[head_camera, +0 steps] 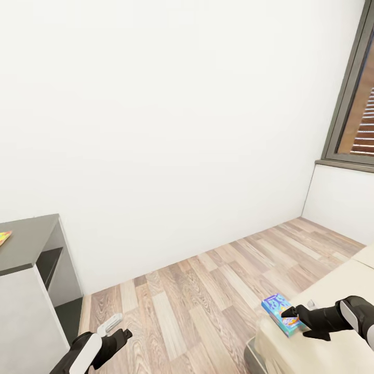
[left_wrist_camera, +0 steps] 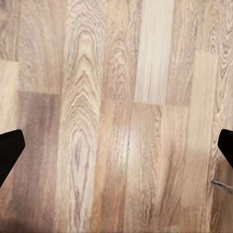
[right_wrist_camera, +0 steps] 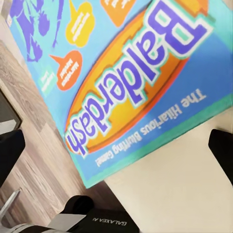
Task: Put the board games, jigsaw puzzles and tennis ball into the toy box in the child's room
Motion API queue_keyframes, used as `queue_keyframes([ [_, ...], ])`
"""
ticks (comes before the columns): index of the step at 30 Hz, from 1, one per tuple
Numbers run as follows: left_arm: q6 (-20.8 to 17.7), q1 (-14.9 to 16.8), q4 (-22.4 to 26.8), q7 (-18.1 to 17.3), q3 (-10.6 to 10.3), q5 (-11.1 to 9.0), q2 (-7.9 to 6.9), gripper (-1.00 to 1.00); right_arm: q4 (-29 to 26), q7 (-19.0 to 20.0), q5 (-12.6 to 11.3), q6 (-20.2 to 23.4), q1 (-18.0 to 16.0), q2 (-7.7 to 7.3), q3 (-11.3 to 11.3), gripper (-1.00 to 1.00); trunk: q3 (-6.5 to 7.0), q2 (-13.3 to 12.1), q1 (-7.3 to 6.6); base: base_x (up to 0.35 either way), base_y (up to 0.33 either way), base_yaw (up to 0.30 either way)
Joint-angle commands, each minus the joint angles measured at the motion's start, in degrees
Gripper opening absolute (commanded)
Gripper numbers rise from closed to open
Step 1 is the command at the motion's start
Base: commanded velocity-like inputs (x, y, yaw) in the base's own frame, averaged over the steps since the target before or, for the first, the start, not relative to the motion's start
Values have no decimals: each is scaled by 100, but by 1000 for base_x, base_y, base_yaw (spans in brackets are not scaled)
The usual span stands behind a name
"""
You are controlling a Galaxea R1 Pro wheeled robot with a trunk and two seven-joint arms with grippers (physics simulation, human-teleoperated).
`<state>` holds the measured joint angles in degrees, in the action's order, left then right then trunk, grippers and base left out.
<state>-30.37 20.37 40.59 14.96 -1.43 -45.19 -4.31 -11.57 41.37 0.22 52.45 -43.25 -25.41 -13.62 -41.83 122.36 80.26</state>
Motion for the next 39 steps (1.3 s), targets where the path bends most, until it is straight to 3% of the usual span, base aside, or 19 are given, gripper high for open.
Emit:
queue_keyframes([
  [1, -13, 2, 11, 51, -16, -60, -3, 100, -3, 3, 13, 11, 1, 1, -13, 100, -7, 2, 0, 4, 3, 0],
  [19, -13, 2, 11, 51, -16, -52, -7, 100, 15, -2, 32, 11, 9, -2, -25, 100, -7, 2, 0, 0, 0, 0],
  [27, -10, 2, 11, 51, -16, -51, 0, 100, 31, -3, 31, -4, 85, -97, -34, 100, -7, 2, 0, -1, -1, 0],
  [35, -13, 2, 11, 51, -16, -51, -7, 100, 23, -6, 25, -15, 93, -104, -35, 100, -7, 2, 0, -180, -135, 0],
  [39, -11, 2, -2, 36, -22, -58, 10, 100, -5, 6, 10, -398, 92, -99, -39, 100, -7, 2, 0, -266, -175, 0],
])
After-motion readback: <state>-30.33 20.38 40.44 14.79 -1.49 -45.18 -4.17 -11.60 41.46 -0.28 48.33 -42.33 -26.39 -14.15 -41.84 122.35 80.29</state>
